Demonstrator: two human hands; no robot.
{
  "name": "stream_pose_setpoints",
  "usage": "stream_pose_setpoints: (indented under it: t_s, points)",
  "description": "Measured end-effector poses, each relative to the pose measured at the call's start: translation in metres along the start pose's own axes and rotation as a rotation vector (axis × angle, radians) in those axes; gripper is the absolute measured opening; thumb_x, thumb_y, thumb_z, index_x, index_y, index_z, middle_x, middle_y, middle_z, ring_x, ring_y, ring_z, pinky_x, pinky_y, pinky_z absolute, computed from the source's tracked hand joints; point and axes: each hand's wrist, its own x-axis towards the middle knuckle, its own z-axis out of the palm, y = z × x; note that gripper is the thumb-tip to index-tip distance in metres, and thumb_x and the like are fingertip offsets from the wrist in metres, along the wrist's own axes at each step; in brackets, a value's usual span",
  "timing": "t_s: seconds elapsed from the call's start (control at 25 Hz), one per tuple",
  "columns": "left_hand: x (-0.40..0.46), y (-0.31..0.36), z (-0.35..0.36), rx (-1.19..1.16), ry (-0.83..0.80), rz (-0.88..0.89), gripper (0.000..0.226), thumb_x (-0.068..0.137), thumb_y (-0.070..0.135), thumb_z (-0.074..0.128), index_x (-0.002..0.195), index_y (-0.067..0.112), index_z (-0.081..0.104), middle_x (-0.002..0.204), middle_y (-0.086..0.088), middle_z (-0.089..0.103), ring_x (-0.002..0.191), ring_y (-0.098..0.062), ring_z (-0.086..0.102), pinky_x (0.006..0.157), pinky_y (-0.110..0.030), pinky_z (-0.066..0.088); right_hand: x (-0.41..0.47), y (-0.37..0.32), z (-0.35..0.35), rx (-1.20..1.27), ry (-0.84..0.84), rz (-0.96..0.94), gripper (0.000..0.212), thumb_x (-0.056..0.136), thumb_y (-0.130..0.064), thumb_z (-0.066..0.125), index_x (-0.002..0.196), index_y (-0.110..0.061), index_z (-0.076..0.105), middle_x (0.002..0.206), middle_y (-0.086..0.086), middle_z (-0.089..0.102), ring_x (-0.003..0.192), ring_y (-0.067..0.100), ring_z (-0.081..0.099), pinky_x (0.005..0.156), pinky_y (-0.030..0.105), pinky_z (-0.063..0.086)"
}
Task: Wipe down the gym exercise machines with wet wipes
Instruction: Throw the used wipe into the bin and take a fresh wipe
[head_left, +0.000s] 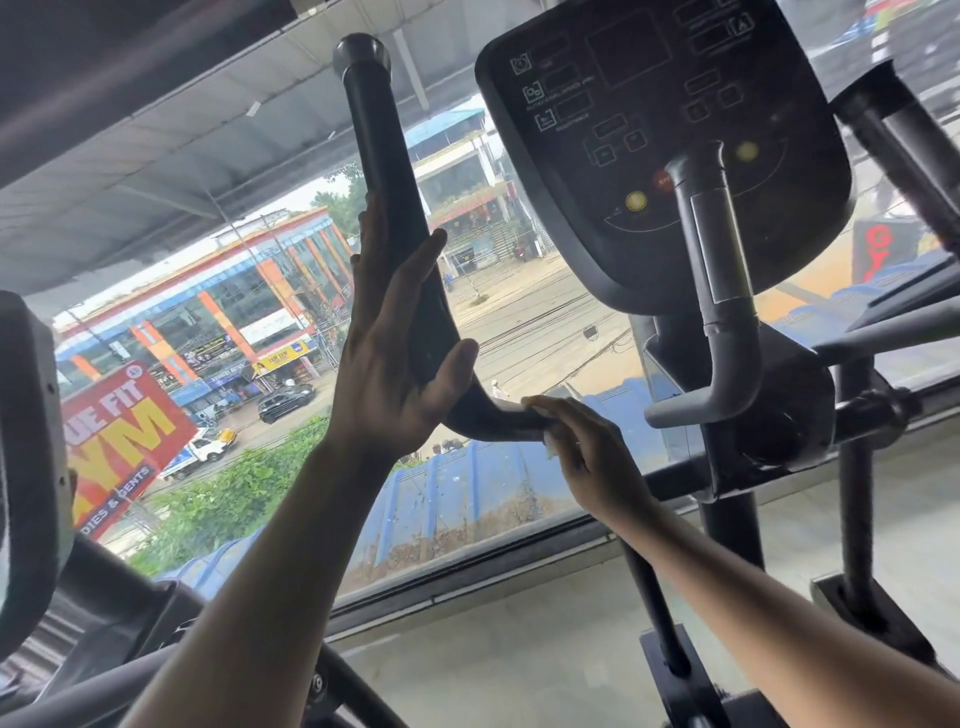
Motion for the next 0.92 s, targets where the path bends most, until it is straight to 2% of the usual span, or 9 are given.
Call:
stream_pose_setpoints:
  t_s: [0.08, 0.2, 0.36, 0.44, 0.52, 0.64, 0.72, 0.8, 0.92]
  points:
    - [-0.001, -0.001, -0.001, -0.004, -0.003, 0.003, 0.072, 0.095, 0.047, 0.053, 0.152, 0.003, 0.046, 0.170, -0.018, 0.016, 0.160, -0.030, 0.016, 0.118, -0.068, 0.030, 0.011, 0.030, -0.003, -0.111, -0.160, 0.125, 0.025, 0.103, -0.011, 0.049, 0.119, -0.022, 0.065, 0.094, -0.006, 0.066, 0.082, 0.011, 0.064, 0.077, 0.035, 0.058]
    - [0.000, 0.002, -0.001, -0.019, -0.018, -0.008, 0.072, 0.094, 0.046, 0.053, 0.151, 0.002, 0.046, 0.170, -0.020, 0.014, 0.161, -0.033, 0.010, 0.120, -0.065, 0.029, 0.043, 0.049, -0.016, -0.326, -0.541, 0.229, 0.021, 0.100, -0.014, 0.055, 0.099, -0.031, 0.065, 0.087, -0.008, 0.059, 0.077, 0.017, 0.062, 0.075, 0.046, 0.058]
    - [0.002, 0.004, 0.000, -0.029, -0.018, -0.006, 0.071, 0.094, 0.045, 0.052, 0.150, 0.000, 0.047, 0.170, -0.025, 0.013, 0.161, -0.036, 0.008, 0.123, -0.061, 0.029, 0.077, 0.037, -0.022, -0.493, -0.769, 0.173, 0.032, 0.094, -0.012, 0.063, 0.072, -0.032, 0.054, 0.088, -0.006, 0.050, 0.079, 0.018, 0.057, 0.076, 0.041, 0.054]
    - [0.002, 0.002, 0.000, -0.030, -0.010, -0.002, 0.071, 0.094, 0.044, 0.052, 0.149, 0.000, 0.047, 0.170, -0.025, 0.013, 0.161, -0.038, 0.009, 0.122, -0.060, 0.030, 0.092, 0.034, -0.022, -0.483, -0.886, 0.185, 0.036, 0.096, -0.005, 0.052, 0.069, -0.029, 0.056, 0.083, -0.004, 0.058, 0.077, 0.018, 0.058, 0.076, 0.044, 0.052]
    - [0.001, 0.001, 0.001, -0.032, -0.007, 0.012, 0.070, 0.095, 0.043, 0.052, 0.149, -0.001, 0.047, 0.169, -0.027, 0.012, 0.160, -0.040, 0.009, 0.121, -0.065, 0.029, 0.110, 0.026, -0.023, -0.447, -1.012, 0.166, 0.038, 0.096, -0.004, 0.046, 0.068, -0.027, 0.059, 0.074, -0.002, 0.063, 0.069, 0.014, 0.056, 0.068, 0.040, 0.048]
    - [0.000, 0.000, 0.001, -0.015, -0.013, 0.033, 0.070, 0.096, 0.044, 0.051, 0.150, 0.000, 0.047, 0.170, -0.028, 0.010, 0.160, -0.041, 0.009, 0.119, -0.069, 0.025, 0.136, -0.002, -0.032, -0.319, -1.148, 0.146, 0.039, 0.096, -0.006, 0.047, 0.067, -0.028, 0.061, 0.068, -0.001, 0.064, 0.059, 0.009, 0.058, 0.059, 0.027, 0.045]
    - [0.000, -0.001, -0.001, -0.012, -0.011, 0.019, 0.070, 0.097, 0.046, 0.050, 0.151, 0.003, 0.047, 0.170, -0.026, 0.011, 0.160, -0.039, 0.009, 0.119, -0.069, 0.025, 0.146, -0.010, -0.031, -0.260, -1.194, 0.136, 0.039, 0.097, -0.006, 0.049, 0.070, -0.028, 0.063, 0.068, -0.001, 0.065, 0.059, 0.009, 0.060, 0.058, 0.025, 0.048]
    - [-0.001, -0.001, -0.001, -0.021, -0.011, 0.008, 0.070, 0.097, 0.048, 0.050, 0.152, 0.005, 0.047, 0.170, -0.025, 0.013, 0.160, -0.038, 0.011, 0.119, -0.066, 0.028, 0.144, -0.003, -0.024, -0.349, -1.221, 0.152, 0.036, 0.096, -0.004, 0.049, 0.070, -0.025, 0.063, 0.070, 0.002, 0.064, 0.061, 0.014, 0.059, 0.059, 0.031, 0.051]
    - [0.000, 0.000, 0.000, -0.030, -0.012, 0.020, 0.071, 0.097, 0.049, 0.051, 0.152, 0.005, 0.047, 0.171, -0.024, 0.012, 0.161, -0.038, 0.008, 0.119, -0.065, 0.028, 0.132, 0.018, -0.012, -0.643, -1.246, 0.195, 0.035, 0.094, -0.009, 0.050, 0.066, -0.028, 0.060, 0.067, -0.001, 0.066, 0.063, 0.022, 0.062, 0.068, 0.044, 0.060]
